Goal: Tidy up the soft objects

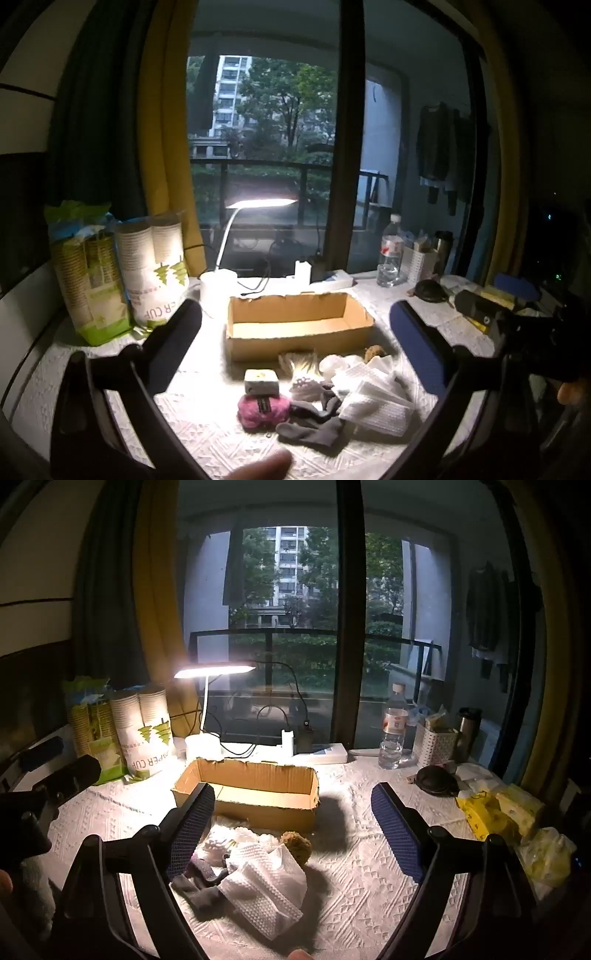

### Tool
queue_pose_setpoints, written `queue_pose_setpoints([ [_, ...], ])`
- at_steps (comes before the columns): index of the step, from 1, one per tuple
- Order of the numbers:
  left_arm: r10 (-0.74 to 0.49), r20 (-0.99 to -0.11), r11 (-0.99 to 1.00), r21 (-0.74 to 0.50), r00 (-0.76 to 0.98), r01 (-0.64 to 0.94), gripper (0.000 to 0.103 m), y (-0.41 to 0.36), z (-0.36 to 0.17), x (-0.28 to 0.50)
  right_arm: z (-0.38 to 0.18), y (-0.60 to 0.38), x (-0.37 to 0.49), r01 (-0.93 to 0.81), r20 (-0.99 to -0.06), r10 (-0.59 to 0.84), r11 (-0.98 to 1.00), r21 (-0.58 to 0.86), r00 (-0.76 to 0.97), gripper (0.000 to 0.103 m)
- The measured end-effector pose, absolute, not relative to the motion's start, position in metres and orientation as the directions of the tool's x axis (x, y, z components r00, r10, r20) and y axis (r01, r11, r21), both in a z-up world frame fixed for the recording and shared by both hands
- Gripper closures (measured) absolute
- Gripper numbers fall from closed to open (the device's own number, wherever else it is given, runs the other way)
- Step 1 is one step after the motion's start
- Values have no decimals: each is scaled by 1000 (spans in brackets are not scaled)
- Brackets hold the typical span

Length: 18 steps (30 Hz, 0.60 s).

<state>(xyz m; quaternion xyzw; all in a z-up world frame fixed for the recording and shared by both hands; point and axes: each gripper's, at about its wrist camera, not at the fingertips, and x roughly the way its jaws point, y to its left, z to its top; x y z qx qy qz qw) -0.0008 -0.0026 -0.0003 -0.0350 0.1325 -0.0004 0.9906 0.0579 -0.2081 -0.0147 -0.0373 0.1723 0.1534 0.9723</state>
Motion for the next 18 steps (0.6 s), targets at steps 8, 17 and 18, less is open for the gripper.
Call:
queue_pose_setpoints([
  [8,-5,-286,992,-119,958,-30,1,4,0,0,-14,-210,56,-314,-332,291,949,-15,897,14],
  [17,-4,-281,993,-112,960,-29,1,3,-2,5,-14,-210,57,-314,-333,293,949,-11,896,14],
  [18,-7,-282,993,-112,959,-26,1,3,-2,5,-14,-210,57,-314,-334,293,949,-10,896,14],
])
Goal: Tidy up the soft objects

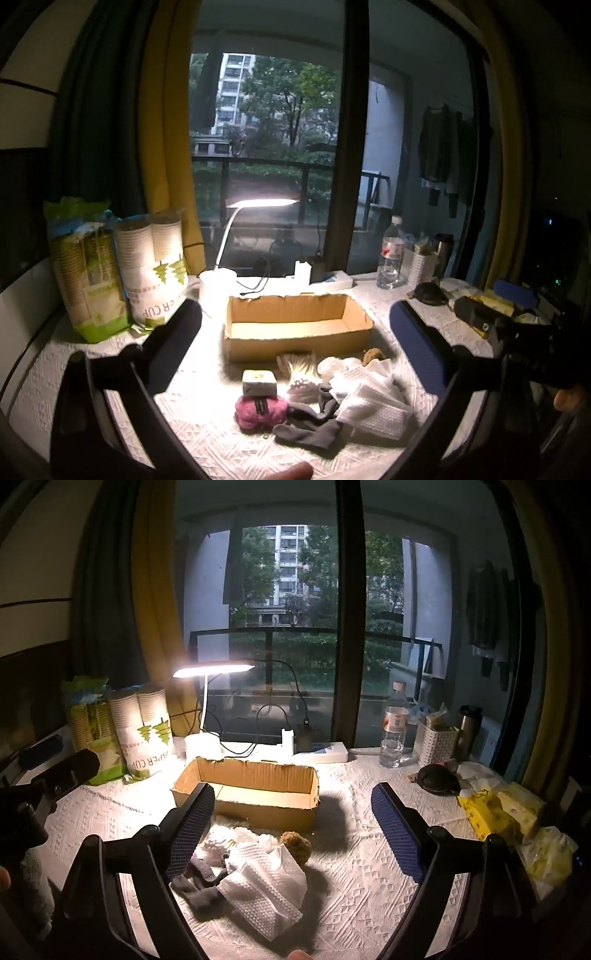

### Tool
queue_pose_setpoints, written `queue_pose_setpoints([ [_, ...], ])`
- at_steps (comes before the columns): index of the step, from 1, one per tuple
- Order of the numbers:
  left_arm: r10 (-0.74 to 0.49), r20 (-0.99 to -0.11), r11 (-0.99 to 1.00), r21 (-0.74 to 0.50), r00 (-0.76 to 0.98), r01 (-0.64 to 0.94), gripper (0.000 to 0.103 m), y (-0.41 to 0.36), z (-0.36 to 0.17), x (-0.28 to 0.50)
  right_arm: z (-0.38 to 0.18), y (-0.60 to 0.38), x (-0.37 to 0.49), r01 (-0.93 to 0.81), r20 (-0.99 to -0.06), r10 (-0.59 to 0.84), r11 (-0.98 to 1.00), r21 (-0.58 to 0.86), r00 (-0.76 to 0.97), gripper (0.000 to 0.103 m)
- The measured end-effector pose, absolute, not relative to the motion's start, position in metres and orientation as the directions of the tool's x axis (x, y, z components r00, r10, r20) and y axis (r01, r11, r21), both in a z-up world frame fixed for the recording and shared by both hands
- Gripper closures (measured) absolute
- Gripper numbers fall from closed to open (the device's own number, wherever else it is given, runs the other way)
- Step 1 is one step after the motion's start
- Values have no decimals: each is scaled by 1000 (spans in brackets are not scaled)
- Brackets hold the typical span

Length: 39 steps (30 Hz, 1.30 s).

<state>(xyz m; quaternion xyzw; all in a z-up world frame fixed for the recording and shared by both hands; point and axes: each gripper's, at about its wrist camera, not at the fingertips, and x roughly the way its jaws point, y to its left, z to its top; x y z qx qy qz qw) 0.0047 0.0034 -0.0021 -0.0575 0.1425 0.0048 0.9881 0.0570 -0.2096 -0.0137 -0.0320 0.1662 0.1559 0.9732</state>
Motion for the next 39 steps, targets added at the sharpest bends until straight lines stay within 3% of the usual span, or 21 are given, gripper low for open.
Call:
queue_pose_setpoints([
  [39,1,-282,992,-117,959,-35,1,7,-2,6,-18,-205,63,-315,-338,294,949,-9,894,14],
])
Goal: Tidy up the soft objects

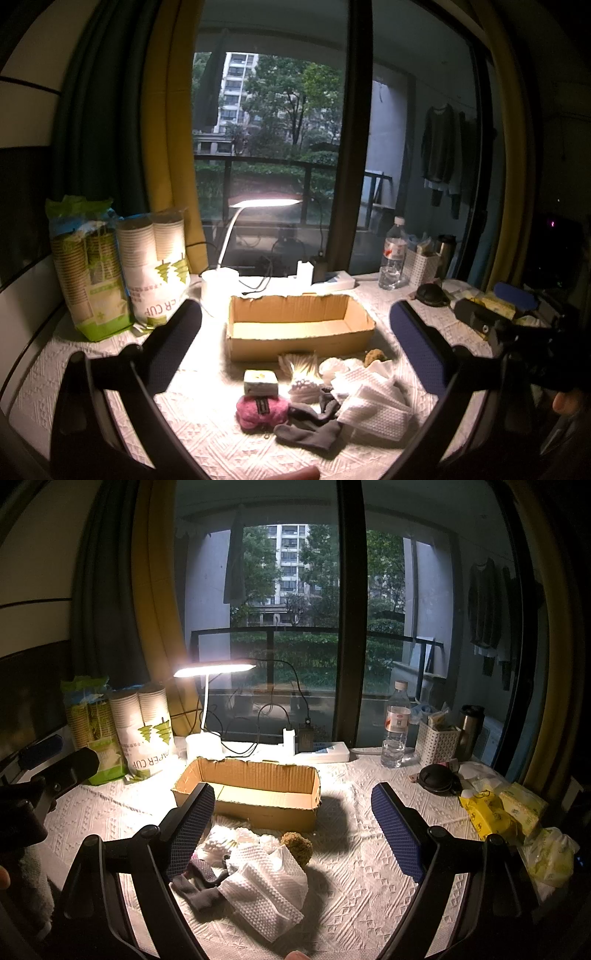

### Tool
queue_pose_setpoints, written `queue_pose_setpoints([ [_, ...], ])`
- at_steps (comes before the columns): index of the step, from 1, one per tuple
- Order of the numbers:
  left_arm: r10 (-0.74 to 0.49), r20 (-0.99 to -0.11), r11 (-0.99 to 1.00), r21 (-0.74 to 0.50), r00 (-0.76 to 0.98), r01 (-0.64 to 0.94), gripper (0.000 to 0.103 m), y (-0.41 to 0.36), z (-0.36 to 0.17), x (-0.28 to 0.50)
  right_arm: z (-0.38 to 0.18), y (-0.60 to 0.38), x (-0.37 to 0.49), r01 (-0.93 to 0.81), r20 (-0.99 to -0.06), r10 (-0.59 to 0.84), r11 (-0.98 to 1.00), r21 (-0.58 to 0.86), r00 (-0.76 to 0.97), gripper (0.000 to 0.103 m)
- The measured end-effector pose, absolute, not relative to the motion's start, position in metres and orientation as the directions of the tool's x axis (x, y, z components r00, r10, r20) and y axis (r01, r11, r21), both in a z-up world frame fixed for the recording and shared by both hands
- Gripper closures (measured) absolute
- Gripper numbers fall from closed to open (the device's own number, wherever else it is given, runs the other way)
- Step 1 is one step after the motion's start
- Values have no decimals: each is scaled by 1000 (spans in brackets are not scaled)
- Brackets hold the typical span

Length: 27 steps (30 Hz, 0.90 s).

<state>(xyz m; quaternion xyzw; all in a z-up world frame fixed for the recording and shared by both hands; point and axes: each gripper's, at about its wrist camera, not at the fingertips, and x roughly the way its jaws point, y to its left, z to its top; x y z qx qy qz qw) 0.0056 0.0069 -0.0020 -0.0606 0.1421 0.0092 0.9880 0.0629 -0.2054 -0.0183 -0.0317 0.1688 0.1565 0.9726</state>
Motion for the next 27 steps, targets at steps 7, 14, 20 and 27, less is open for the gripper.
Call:
queue_pose_setpoints([
  [7,2,-281,992,-117,960,-37,1,8,-2,6,-18,-205,63,-315,-337,294,949,-9,894,14],
  [14,2,-281,992,-118,960,-37,1,8,-2,6,-18,-204,63,-315,-337,294,949,-8,894,14],
  [20,1,-282,992,-119,960,-36,1,8,-2,6,-17,-204,62,-316,-337,294,949,-9,894,14],
  [27,1,-282,992,-121,959,-37,1,8,-2,6,-18,-204,63,-314,-336,292,949,-11,895,14],
])
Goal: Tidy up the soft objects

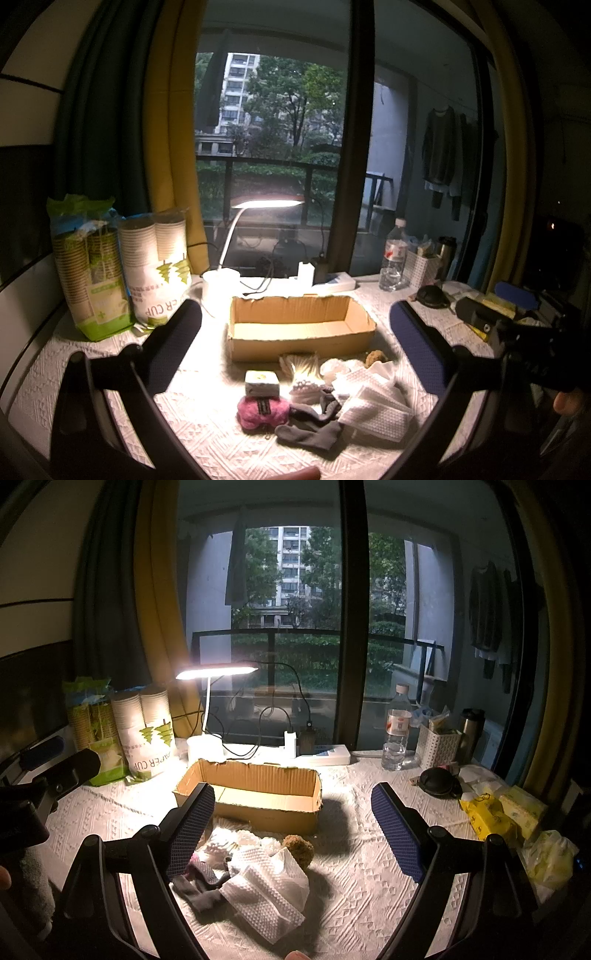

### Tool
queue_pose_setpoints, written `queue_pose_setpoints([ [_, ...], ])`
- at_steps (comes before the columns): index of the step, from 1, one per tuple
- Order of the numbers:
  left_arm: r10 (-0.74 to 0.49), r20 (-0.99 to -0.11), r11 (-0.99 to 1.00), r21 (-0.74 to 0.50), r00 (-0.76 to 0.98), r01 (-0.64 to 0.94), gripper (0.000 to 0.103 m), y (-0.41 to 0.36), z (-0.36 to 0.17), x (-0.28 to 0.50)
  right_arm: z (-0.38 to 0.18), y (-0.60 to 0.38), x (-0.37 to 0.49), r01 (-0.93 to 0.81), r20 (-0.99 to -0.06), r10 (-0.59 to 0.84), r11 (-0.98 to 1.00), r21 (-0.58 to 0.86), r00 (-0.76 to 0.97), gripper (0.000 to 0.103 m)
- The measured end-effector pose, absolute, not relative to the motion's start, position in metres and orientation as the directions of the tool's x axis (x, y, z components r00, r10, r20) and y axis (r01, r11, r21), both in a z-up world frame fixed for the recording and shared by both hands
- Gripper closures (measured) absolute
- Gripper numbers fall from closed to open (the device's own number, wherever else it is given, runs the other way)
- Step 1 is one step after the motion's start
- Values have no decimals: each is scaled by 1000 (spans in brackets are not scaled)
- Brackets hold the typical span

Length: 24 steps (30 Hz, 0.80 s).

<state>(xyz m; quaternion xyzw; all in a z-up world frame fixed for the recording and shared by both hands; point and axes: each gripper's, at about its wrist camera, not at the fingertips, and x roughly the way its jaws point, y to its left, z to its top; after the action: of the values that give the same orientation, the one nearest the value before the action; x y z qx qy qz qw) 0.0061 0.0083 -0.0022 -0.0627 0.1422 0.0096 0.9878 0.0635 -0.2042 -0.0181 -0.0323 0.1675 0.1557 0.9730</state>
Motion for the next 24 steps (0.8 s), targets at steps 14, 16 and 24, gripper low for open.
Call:
queue_pose_setpoints([
  [14,3,-291,992,-120,957,-40,1,10,-6,7,-13,-192,68,-315,-342,292,949,-12,893,14],
  [16,4,-305,992,-119,952,-42,1,10,-10,10,-15,-192,69,-313,-345,291,950,-8,892,14],
  [24,6,-384,992,-112,923,-53,1,6,-34,30,-39,-206,88,-293,-402,275,956,18,873,14],
])
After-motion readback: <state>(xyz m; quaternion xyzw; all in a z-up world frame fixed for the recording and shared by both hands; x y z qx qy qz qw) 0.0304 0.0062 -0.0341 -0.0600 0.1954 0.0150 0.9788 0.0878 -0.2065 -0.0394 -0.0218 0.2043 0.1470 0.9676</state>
